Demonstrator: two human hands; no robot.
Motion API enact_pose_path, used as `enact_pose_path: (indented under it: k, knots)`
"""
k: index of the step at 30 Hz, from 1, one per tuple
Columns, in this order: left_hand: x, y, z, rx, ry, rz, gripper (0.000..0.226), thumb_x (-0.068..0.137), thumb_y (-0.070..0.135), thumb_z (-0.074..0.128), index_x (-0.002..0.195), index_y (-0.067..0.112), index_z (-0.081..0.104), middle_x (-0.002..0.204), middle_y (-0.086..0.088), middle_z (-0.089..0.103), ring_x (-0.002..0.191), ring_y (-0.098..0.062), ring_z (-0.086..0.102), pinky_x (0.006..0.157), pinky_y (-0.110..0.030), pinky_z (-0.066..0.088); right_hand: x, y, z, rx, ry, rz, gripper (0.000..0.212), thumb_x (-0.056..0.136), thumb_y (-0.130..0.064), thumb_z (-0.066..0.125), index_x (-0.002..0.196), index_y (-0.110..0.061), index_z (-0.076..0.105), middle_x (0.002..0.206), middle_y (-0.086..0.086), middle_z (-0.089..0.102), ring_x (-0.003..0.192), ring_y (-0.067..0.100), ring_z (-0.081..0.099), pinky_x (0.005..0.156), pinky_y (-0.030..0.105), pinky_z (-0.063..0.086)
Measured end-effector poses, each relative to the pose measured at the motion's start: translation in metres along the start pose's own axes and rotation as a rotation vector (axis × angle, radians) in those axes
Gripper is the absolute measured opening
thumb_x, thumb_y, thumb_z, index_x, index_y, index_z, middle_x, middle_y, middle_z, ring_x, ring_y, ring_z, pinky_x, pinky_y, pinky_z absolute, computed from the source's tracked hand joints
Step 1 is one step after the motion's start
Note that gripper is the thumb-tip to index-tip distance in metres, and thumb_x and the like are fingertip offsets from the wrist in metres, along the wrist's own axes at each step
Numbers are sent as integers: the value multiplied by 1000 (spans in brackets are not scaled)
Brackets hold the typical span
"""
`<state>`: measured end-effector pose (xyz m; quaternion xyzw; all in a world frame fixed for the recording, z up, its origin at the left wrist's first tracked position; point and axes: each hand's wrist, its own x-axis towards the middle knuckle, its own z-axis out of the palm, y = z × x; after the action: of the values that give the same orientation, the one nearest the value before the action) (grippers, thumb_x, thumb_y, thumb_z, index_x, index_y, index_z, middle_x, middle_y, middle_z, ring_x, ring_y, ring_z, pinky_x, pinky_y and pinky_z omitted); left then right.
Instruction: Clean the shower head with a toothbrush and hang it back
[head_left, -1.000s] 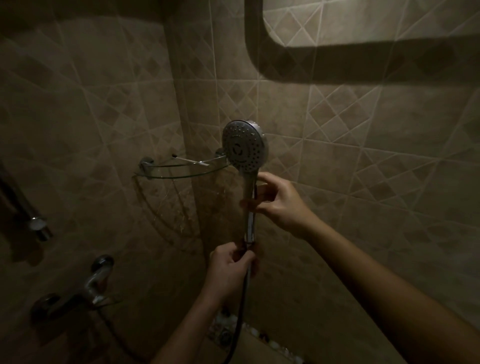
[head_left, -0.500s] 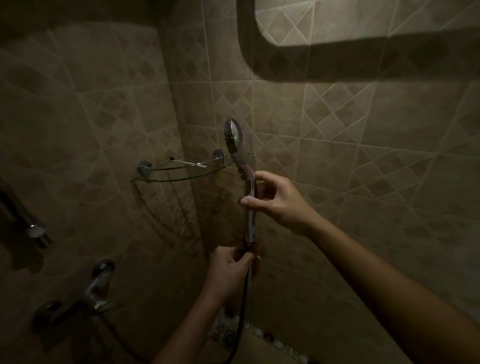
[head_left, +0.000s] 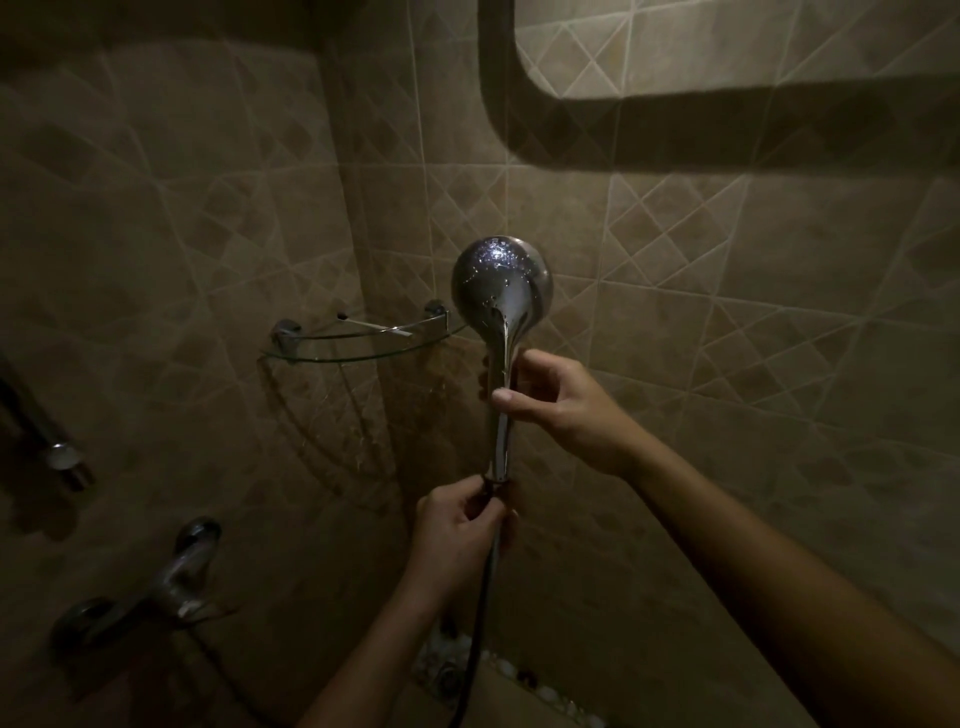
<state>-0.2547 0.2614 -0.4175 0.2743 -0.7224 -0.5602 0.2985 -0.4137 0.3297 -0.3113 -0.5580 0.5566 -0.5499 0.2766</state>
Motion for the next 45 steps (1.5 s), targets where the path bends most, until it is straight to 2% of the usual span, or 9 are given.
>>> enact_pose_path:
  k: [2, 7, 16, 21, 27, 33, 38, 41, 45]
  knots:
    - [0, 1, -1, 4, 3, 33, 15, 95, 27, 62, 90, 23, 76, 79, -3, 76, 79, -25, 75, 77, -56, 61, -1, -1, 0, 59, -14, 14, 30, 93, -2, 64, 122, 1, 58, 119, 17, 67, 111, 22, 68, 95, 38, 57]
    - [-2, -3, 0, -18, 32, -6, 13, 94, 24, 64, 93, 27, 77, 82, -3, 78, 79, -24, 76, 76, -55, 62, 4, -3, 10, -182, 105, 43, 29, 84, -23, 79, 107, -15, 63, 86, 1, 69, 75, 7, 70, 65, 26, 58]
    - [-6, -1, -8, -39, 7, -14, 14, 96, 25, 62, 91, 23, 75, 81, 0, 76, 79, -17, 74, 76, -44, 63, 2, -3, 9, -6, -36, 113, 37, 92, -8, 66, 128, -8, 56, 124, 8, 69, 115, 16, 68, 98, 37, 55]
    - [-11, -4, -7, -97, 103, -133, 21, 84, 33, 75, 81, 12, 74, 77, -9, 78, 77, -27, 77, 77, -53, 62, 7, 2, 22, -128, 103, 89, 47, 79, -13, 81, 120, -14, 59, 112, 12, 67, 103, 25, 70, 87, 51, 60]
    - [-14, -5, -9, -166, 137, -153, 16, 82, 34, 78, 78, 19, 78, 74, -9, 78, 79, -33, 76, 79, -61, 60, 1, -2, 23, 75, -9, 127, 36, 91, -3, 65, 124, -16, 57, 124, 9, 67, 115, 18, 67, 97, 38, 55]
    - [-17, -9, -14, -84, 116, -106, 53, 70, 57, 74, 74, 4, 75, 69, -14, 75, 68, -36, 74, 64, -62, 59, 4, 0, 29, -46, 62, 84, 50, 83, 0, 75, 127, -10, 53, 115, 10, 67, 108, 19, 69, 90, 39, 59]
    - [-21, -7, -12, -69, 113, -156, 33, 77, 35, 80, 65, 5, 72, 63, -6, 76, 61, -22, 75, 66, -53, 63, 2, -3, 36, -136, 51, -21, 53, 84, -4, 77, 130, -17, 56, 107, -6, 67, 100, 11, 69, 84, 32, 59]
    - [-19, -13, -12, -91, 118, -137, 42, 70, 48, 77, 76, 6, 75, 71, -14, 76, 69, -35, 75, 66, -61, 60, -2, -8, 28, 18, -50, 27, 47, 89, 10, 61, 126, -18, 56, 119, 4, 66, 116, 19, 65, 99, 39, 54]
    - [-24, -12, -10, -153, 146, -168, 23, 80, 33, 81, 85, 11, 75, 82, -13, 77, 76, -26, 77, 74, -57, 62, -4, -11, 24, -40, -61, 14, 44, 89, 8, 63, 128, -11, 56, 122, 15, 64, 114, 27, 66, 98, 47, 55]
